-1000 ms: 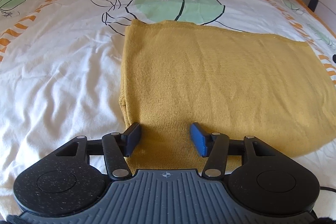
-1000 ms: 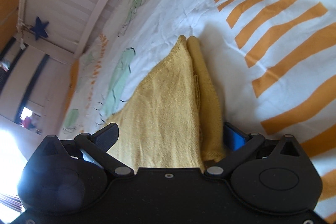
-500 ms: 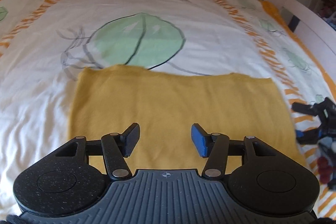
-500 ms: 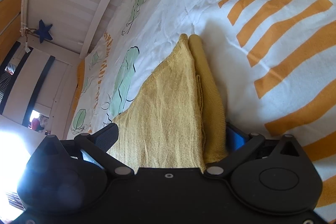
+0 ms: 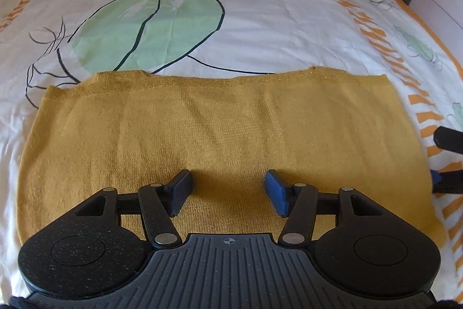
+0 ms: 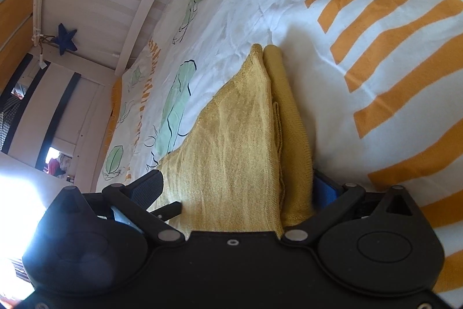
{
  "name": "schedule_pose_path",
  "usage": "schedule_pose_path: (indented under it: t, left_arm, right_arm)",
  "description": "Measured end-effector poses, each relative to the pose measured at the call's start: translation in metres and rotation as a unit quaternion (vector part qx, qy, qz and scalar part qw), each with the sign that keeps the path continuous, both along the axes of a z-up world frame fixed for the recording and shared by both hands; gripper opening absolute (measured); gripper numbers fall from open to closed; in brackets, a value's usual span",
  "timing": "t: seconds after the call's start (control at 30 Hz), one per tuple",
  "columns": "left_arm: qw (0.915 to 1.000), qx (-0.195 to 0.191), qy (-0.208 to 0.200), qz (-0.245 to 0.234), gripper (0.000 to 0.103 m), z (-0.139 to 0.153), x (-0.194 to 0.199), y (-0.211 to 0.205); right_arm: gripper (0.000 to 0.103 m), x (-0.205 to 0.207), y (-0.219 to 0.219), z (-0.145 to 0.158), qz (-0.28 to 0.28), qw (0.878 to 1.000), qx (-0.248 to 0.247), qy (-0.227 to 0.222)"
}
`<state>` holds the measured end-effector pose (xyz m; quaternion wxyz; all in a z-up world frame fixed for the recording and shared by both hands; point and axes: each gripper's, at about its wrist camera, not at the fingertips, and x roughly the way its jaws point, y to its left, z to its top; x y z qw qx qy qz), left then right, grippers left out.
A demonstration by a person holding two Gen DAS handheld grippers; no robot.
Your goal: Fold small clothes
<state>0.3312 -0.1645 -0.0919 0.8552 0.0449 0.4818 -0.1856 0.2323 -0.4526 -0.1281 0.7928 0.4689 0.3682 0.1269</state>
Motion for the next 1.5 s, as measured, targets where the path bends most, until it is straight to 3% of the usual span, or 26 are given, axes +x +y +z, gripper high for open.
schedule_pose_path:
  t: [0.3, 0.33, 0.37, 0.43, 0.47, 0.53, 0.7, 0.87, 1.07, 1.13, 1.23, 1.37, 1.5]
  left_arm:
    - [1.0000, -0.005, -0.006, -0.001, 0.062, -0.004, 0.002, -0.002]
    - [1.0000, -0.006, -0.005, -0.001, 0.062, -0.004, 0.002, -0.002]
    - [1.0000, -0.009, -0.004, -0.001, 0.062, -0.004, 0.003, -0.001]
    - [0.9999, -0.013, -0.001, -0.001, 0.062, -0.004, 0.004, 0.001]
    - [0.9999, -0.014, -0.001, -0.001, 0.062, -0.004, 0.005, 0.001]
    - [0.9999, -0.016, -0.002, -0.001, 0.062, -0.003, 0.004, 0.001]
    - [0.9993, -0.037, -0.006, 0.009, 0.057, 0.009, 0.001, 0.013]
    - [0.9980, -0.043, -0.039, 0.024, 0.057, 0.036, -0.018, 0.045]
    - [0.9947, 0.028, -0.084, 0.052, 0.059, 0.059, -0.045, 0.090]
    - [0.9943, 0.031, -0.086, 0.054, 0.060, 0.059, -0.048, 0.106]
    - [0.9949, 0.007, -0.068, 0.074, 0.060, 0.054, -0.041, 0.134]
    - [0.9945, -0.035, -0.001, 0.098, 0.059, 0.046, -0.018, 0.161]
    - [0.9934, -0.049, 0.008, 0.104, 0.059, 0.053, -0.005, 0.173]
  right_arm:
    - [0.100, 0.009, 0.007, 0.002, 0.012, 1.000, -0.014, -0.005]
    - [0.089, 0.009, 0.009, 0.004, 0.016, 1.000, -0.025, -0.003]
    - [0.070, 0.010, 0.010, 0.004, 0.019, 0.999, -0.032, 0.001]
    - [0.043, 0.012, 0.012, -0.002, 0.024, 0.999, -0.031, 0.020]
    - [0.033, 0.012, 0.013, -0.005, 0.023, 0.999, -0.035, 0.026]
    - [0.029, 0.013, 0.013, -0.003, 0.024, 0.998, -0.045, 0.027]
    - [0.027, 0.012, 0.018, 0.015, 0.027, 0.995, -0.088, 0.027]
    - [0.027, 0.010, 0.023, 0.023, 0.021, 0.993, -0.110, 0.025]
    - [0.027, 0.011, 0.034, 0.033, 0.018, 0.989, -0.147, 0.020]
    - [0.027, 0.012, 0.040, 0.038, 0.020, 0.986, -0.164, 0.017]
    - [0.026, 0.011, 0.049, 0.046, 0.017, 0.981, -0.191, 0.014]
    - [0.026, 0.014, 0.067, 0.057, 0.018, 0.975, -0.223, 0.017]
    - [0.026, 0.022, 0.087, 0.071, 0.021, 0.971, -0.236, 0.022]
